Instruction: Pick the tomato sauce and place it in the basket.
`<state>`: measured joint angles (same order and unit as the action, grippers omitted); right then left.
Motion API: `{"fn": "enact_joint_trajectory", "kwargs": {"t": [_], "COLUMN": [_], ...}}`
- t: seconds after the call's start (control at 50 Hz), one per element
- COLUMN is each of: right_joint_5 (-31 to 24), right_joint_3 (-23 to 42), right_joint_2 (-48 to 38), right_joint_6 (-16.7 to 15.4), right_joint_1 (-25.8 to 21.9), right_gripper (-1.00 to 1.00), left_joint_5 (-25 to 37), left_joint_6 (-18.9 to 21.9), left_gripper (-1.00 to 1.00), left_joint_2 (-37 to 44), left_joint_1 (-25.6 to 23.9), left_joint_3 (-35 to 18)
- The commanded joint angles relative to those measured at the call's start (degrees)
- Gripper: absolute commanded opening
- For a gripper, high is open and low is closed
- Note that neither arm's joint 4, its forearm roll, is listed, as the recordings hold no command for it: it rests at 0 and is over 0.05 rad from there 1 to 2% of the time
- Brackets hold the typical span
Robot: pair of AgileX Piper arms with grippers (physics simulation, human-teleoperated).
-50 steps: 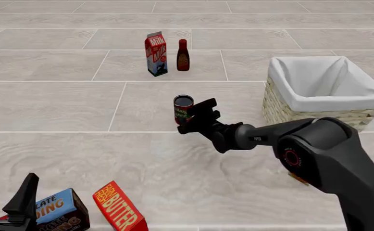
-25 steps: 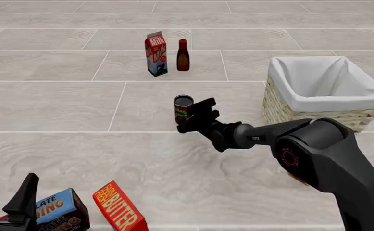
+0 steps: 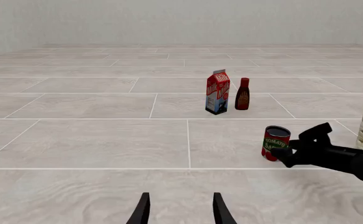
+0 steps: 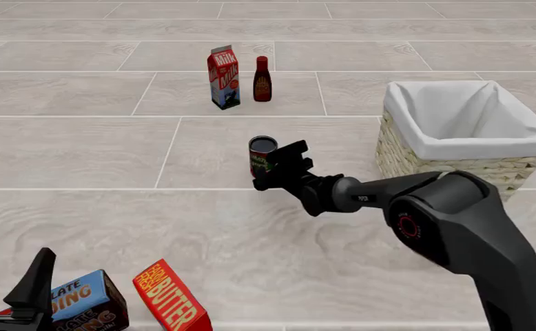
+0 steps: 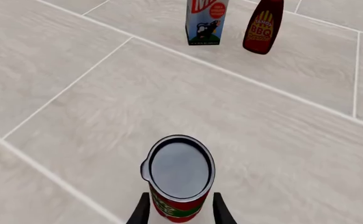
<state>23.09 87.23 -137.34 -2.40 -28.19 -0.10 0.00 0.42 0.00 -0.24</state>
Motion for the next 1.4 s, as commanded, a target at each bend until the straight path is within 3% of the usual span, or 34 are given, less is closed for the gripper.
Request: {"fn": "enact_joint_trajectory", "kwargs": {"t": [0.02,1.3,1.32,1.4], "right_joint_5": [-0.43,-3.60,-3.48,-3.31], "right_joint_3": [1.04,7.07,6.94,6.65], "right_joint_2": [-0.65,-4.14,-4.03,-3.72], "right_joint_6": [0.10,0.12,-0.06,-0.08], "right_joint_1": [-0.01,-0.51,-0.70,-0.58], "right_gripper": [1.00,1.00,-1.00,-1.00], "left_joint_5": [0.00,0.00,0.00,0.00], "left_joint_6": [0.00,0.00,0.00,0.00], "left_gripper": [1.00,1.00,1.00,1.00], "left_joint_2": [0.00,0.00,0.00,0.00], "left_joint_1": [0.00,0.00,0.00,0.00], "left_joint_3": [0.00,0.00,0.00,0.00]}}
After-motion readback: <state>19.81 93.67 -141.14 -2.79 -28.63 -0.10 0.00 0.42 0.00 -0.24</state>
